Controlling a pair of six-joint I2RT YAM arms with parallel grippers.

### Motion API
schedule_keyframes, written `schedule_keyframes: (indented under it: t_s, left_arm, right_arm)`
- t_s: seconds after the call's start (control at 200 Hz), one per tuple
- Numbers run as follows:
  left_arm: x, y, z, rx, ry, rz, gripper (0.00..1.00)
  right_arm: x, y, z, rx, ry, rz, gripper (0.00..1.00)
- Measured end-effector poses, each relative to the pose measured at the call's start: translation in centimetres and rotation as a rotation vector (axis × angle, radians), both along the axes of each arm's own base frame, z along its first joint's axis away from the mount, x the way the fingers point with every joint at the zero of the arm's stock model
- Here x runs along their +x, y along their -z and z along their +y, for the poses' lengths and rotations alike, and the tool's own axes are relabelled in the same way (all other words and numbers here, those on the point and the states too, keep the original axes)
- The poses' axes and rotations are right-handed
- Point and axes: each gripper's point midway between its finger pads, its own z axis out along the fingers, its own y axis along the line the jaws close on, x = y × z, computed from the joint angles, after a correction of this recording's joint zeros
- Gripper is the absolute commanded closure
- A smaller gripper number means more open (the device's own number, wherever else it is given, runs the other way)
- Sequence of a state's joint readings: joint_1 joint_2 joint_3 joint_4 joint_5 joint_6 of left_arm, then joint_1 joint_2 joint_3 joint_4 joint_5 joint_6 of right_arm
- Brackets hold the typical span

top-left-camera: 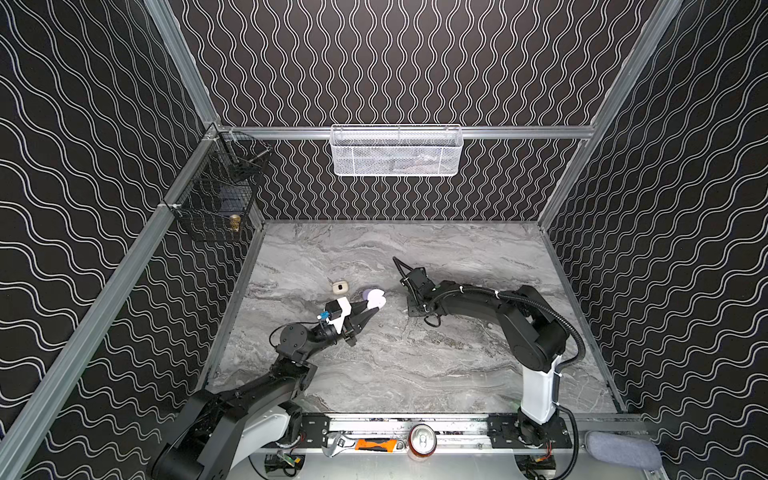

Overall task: Insert the wireless bluetooth earbuds into the charging case
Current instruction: 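Lower the right gripper and close it on one white earbud, then lift the white earbud and carry it to the open case in the left gripper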

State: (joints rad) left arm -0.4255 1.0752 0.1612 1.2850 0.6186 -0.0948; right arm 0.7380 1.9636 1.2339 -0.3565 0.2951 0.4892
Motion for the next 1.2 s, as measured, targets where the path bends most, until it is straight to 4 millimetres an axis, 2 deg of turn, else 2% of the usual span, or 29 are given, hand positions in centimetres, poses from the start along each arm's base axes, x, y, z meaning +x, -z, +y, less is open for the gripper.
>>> schedule_keyframes:
  t_s: [0.721, 0.921, 0.996, 1.051, 1.201]
  left_arm:
    - [-0.1, -0.1, 0.0, 0.000, 0.005, -0.002, 1.00]
    - [-0.1, -0.1, -0.1, 0.000, 0.006, -0.003, 1.00]
    - [-0.1, -0.1, -0.1, 0.002, 0.008, -0.001, 1.00]
    - [-0.1, 0.0, -0.1, 0.003, 0.008, 0.001, 1.00]
    - [0.0, 0.3, -0.2, 0.005, 0.009, 0.007, 1.00]
  right_arm:
    - [0.0, 0.1, 0.3, 0.023, 0.005, -0.006, 0.84]
    - [-0.9, -0.5, 0.5, 0.035, -0.001, 0.007, 0.88]
    - [-0.9, -1.6, 0.7, 0.047, -0.003, -0.011, 0.88]
    - [-1.0, -3.2, 0.7, 0.060, -0.003, -0.042, 0.88]
    - [-1.1, -10.8, 1.3, 0.144, -0.004, -0.204, 0.88]
